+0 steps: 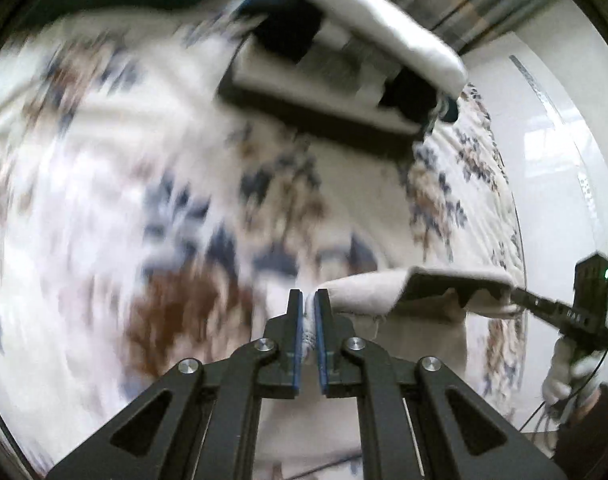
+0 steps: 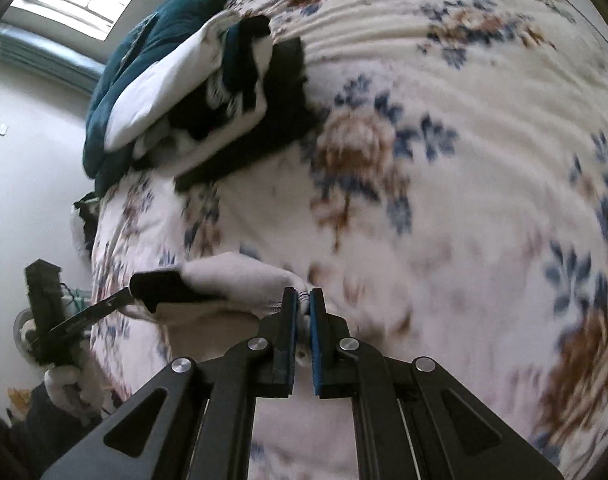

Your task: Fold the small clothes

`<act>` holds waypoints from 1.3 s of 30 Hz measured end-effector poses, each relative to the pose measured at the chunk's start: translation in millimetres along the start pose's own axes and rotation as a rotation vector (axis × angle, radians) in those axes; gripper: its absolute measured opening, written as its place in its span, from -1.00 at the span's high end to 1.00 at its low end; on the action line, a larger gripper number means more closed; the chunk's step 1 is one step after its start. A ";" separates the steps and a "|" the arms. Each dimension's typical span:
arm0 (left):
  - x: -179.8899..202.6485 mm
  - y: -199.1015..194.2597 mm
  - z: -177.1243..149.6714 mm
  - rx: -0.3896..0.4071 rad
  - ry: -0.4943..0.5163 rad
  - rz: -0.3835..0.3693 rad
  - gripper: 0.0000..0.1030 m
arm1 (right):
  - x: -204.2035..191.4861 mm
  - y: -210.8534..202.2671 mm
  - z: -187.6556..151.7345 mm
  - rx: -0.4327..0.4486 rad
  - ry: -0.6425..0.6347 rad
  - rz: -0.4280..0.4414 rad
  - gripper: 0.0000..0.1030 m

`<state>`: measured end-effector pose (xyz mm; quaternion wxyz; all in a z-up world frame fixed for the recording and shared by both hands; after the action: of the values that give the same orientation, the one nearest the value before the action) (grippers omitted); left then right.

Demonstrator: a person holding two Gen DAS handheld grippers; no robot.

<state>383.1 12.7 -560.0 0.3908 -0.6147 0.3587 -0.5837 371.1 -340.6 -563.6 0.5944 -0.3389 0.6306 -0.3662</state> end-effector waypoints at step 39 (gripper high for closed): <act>-21.8 34.1 -46.0 -0.084 -0.425 -0.269 0.94 | 54.0 36.7 -78.1 -0.025 0.610 0.457 0.91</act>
<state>336.4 14.6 -599.6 0.3504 -0.7815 0.2077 -0.4726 290.0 -364.2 -620.5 0.4417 -0.0725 0.8422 -0.3005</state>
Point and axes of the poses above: each gripper's, at about its wrist camera, not at the fingertips, and y roughly the way its jaws point, x to its right, z to its top, the point moved 6 cm from there along y, roughly the way its jaws point, and after that the axes turned 14 degrees about -x, right-handed, at the moved point
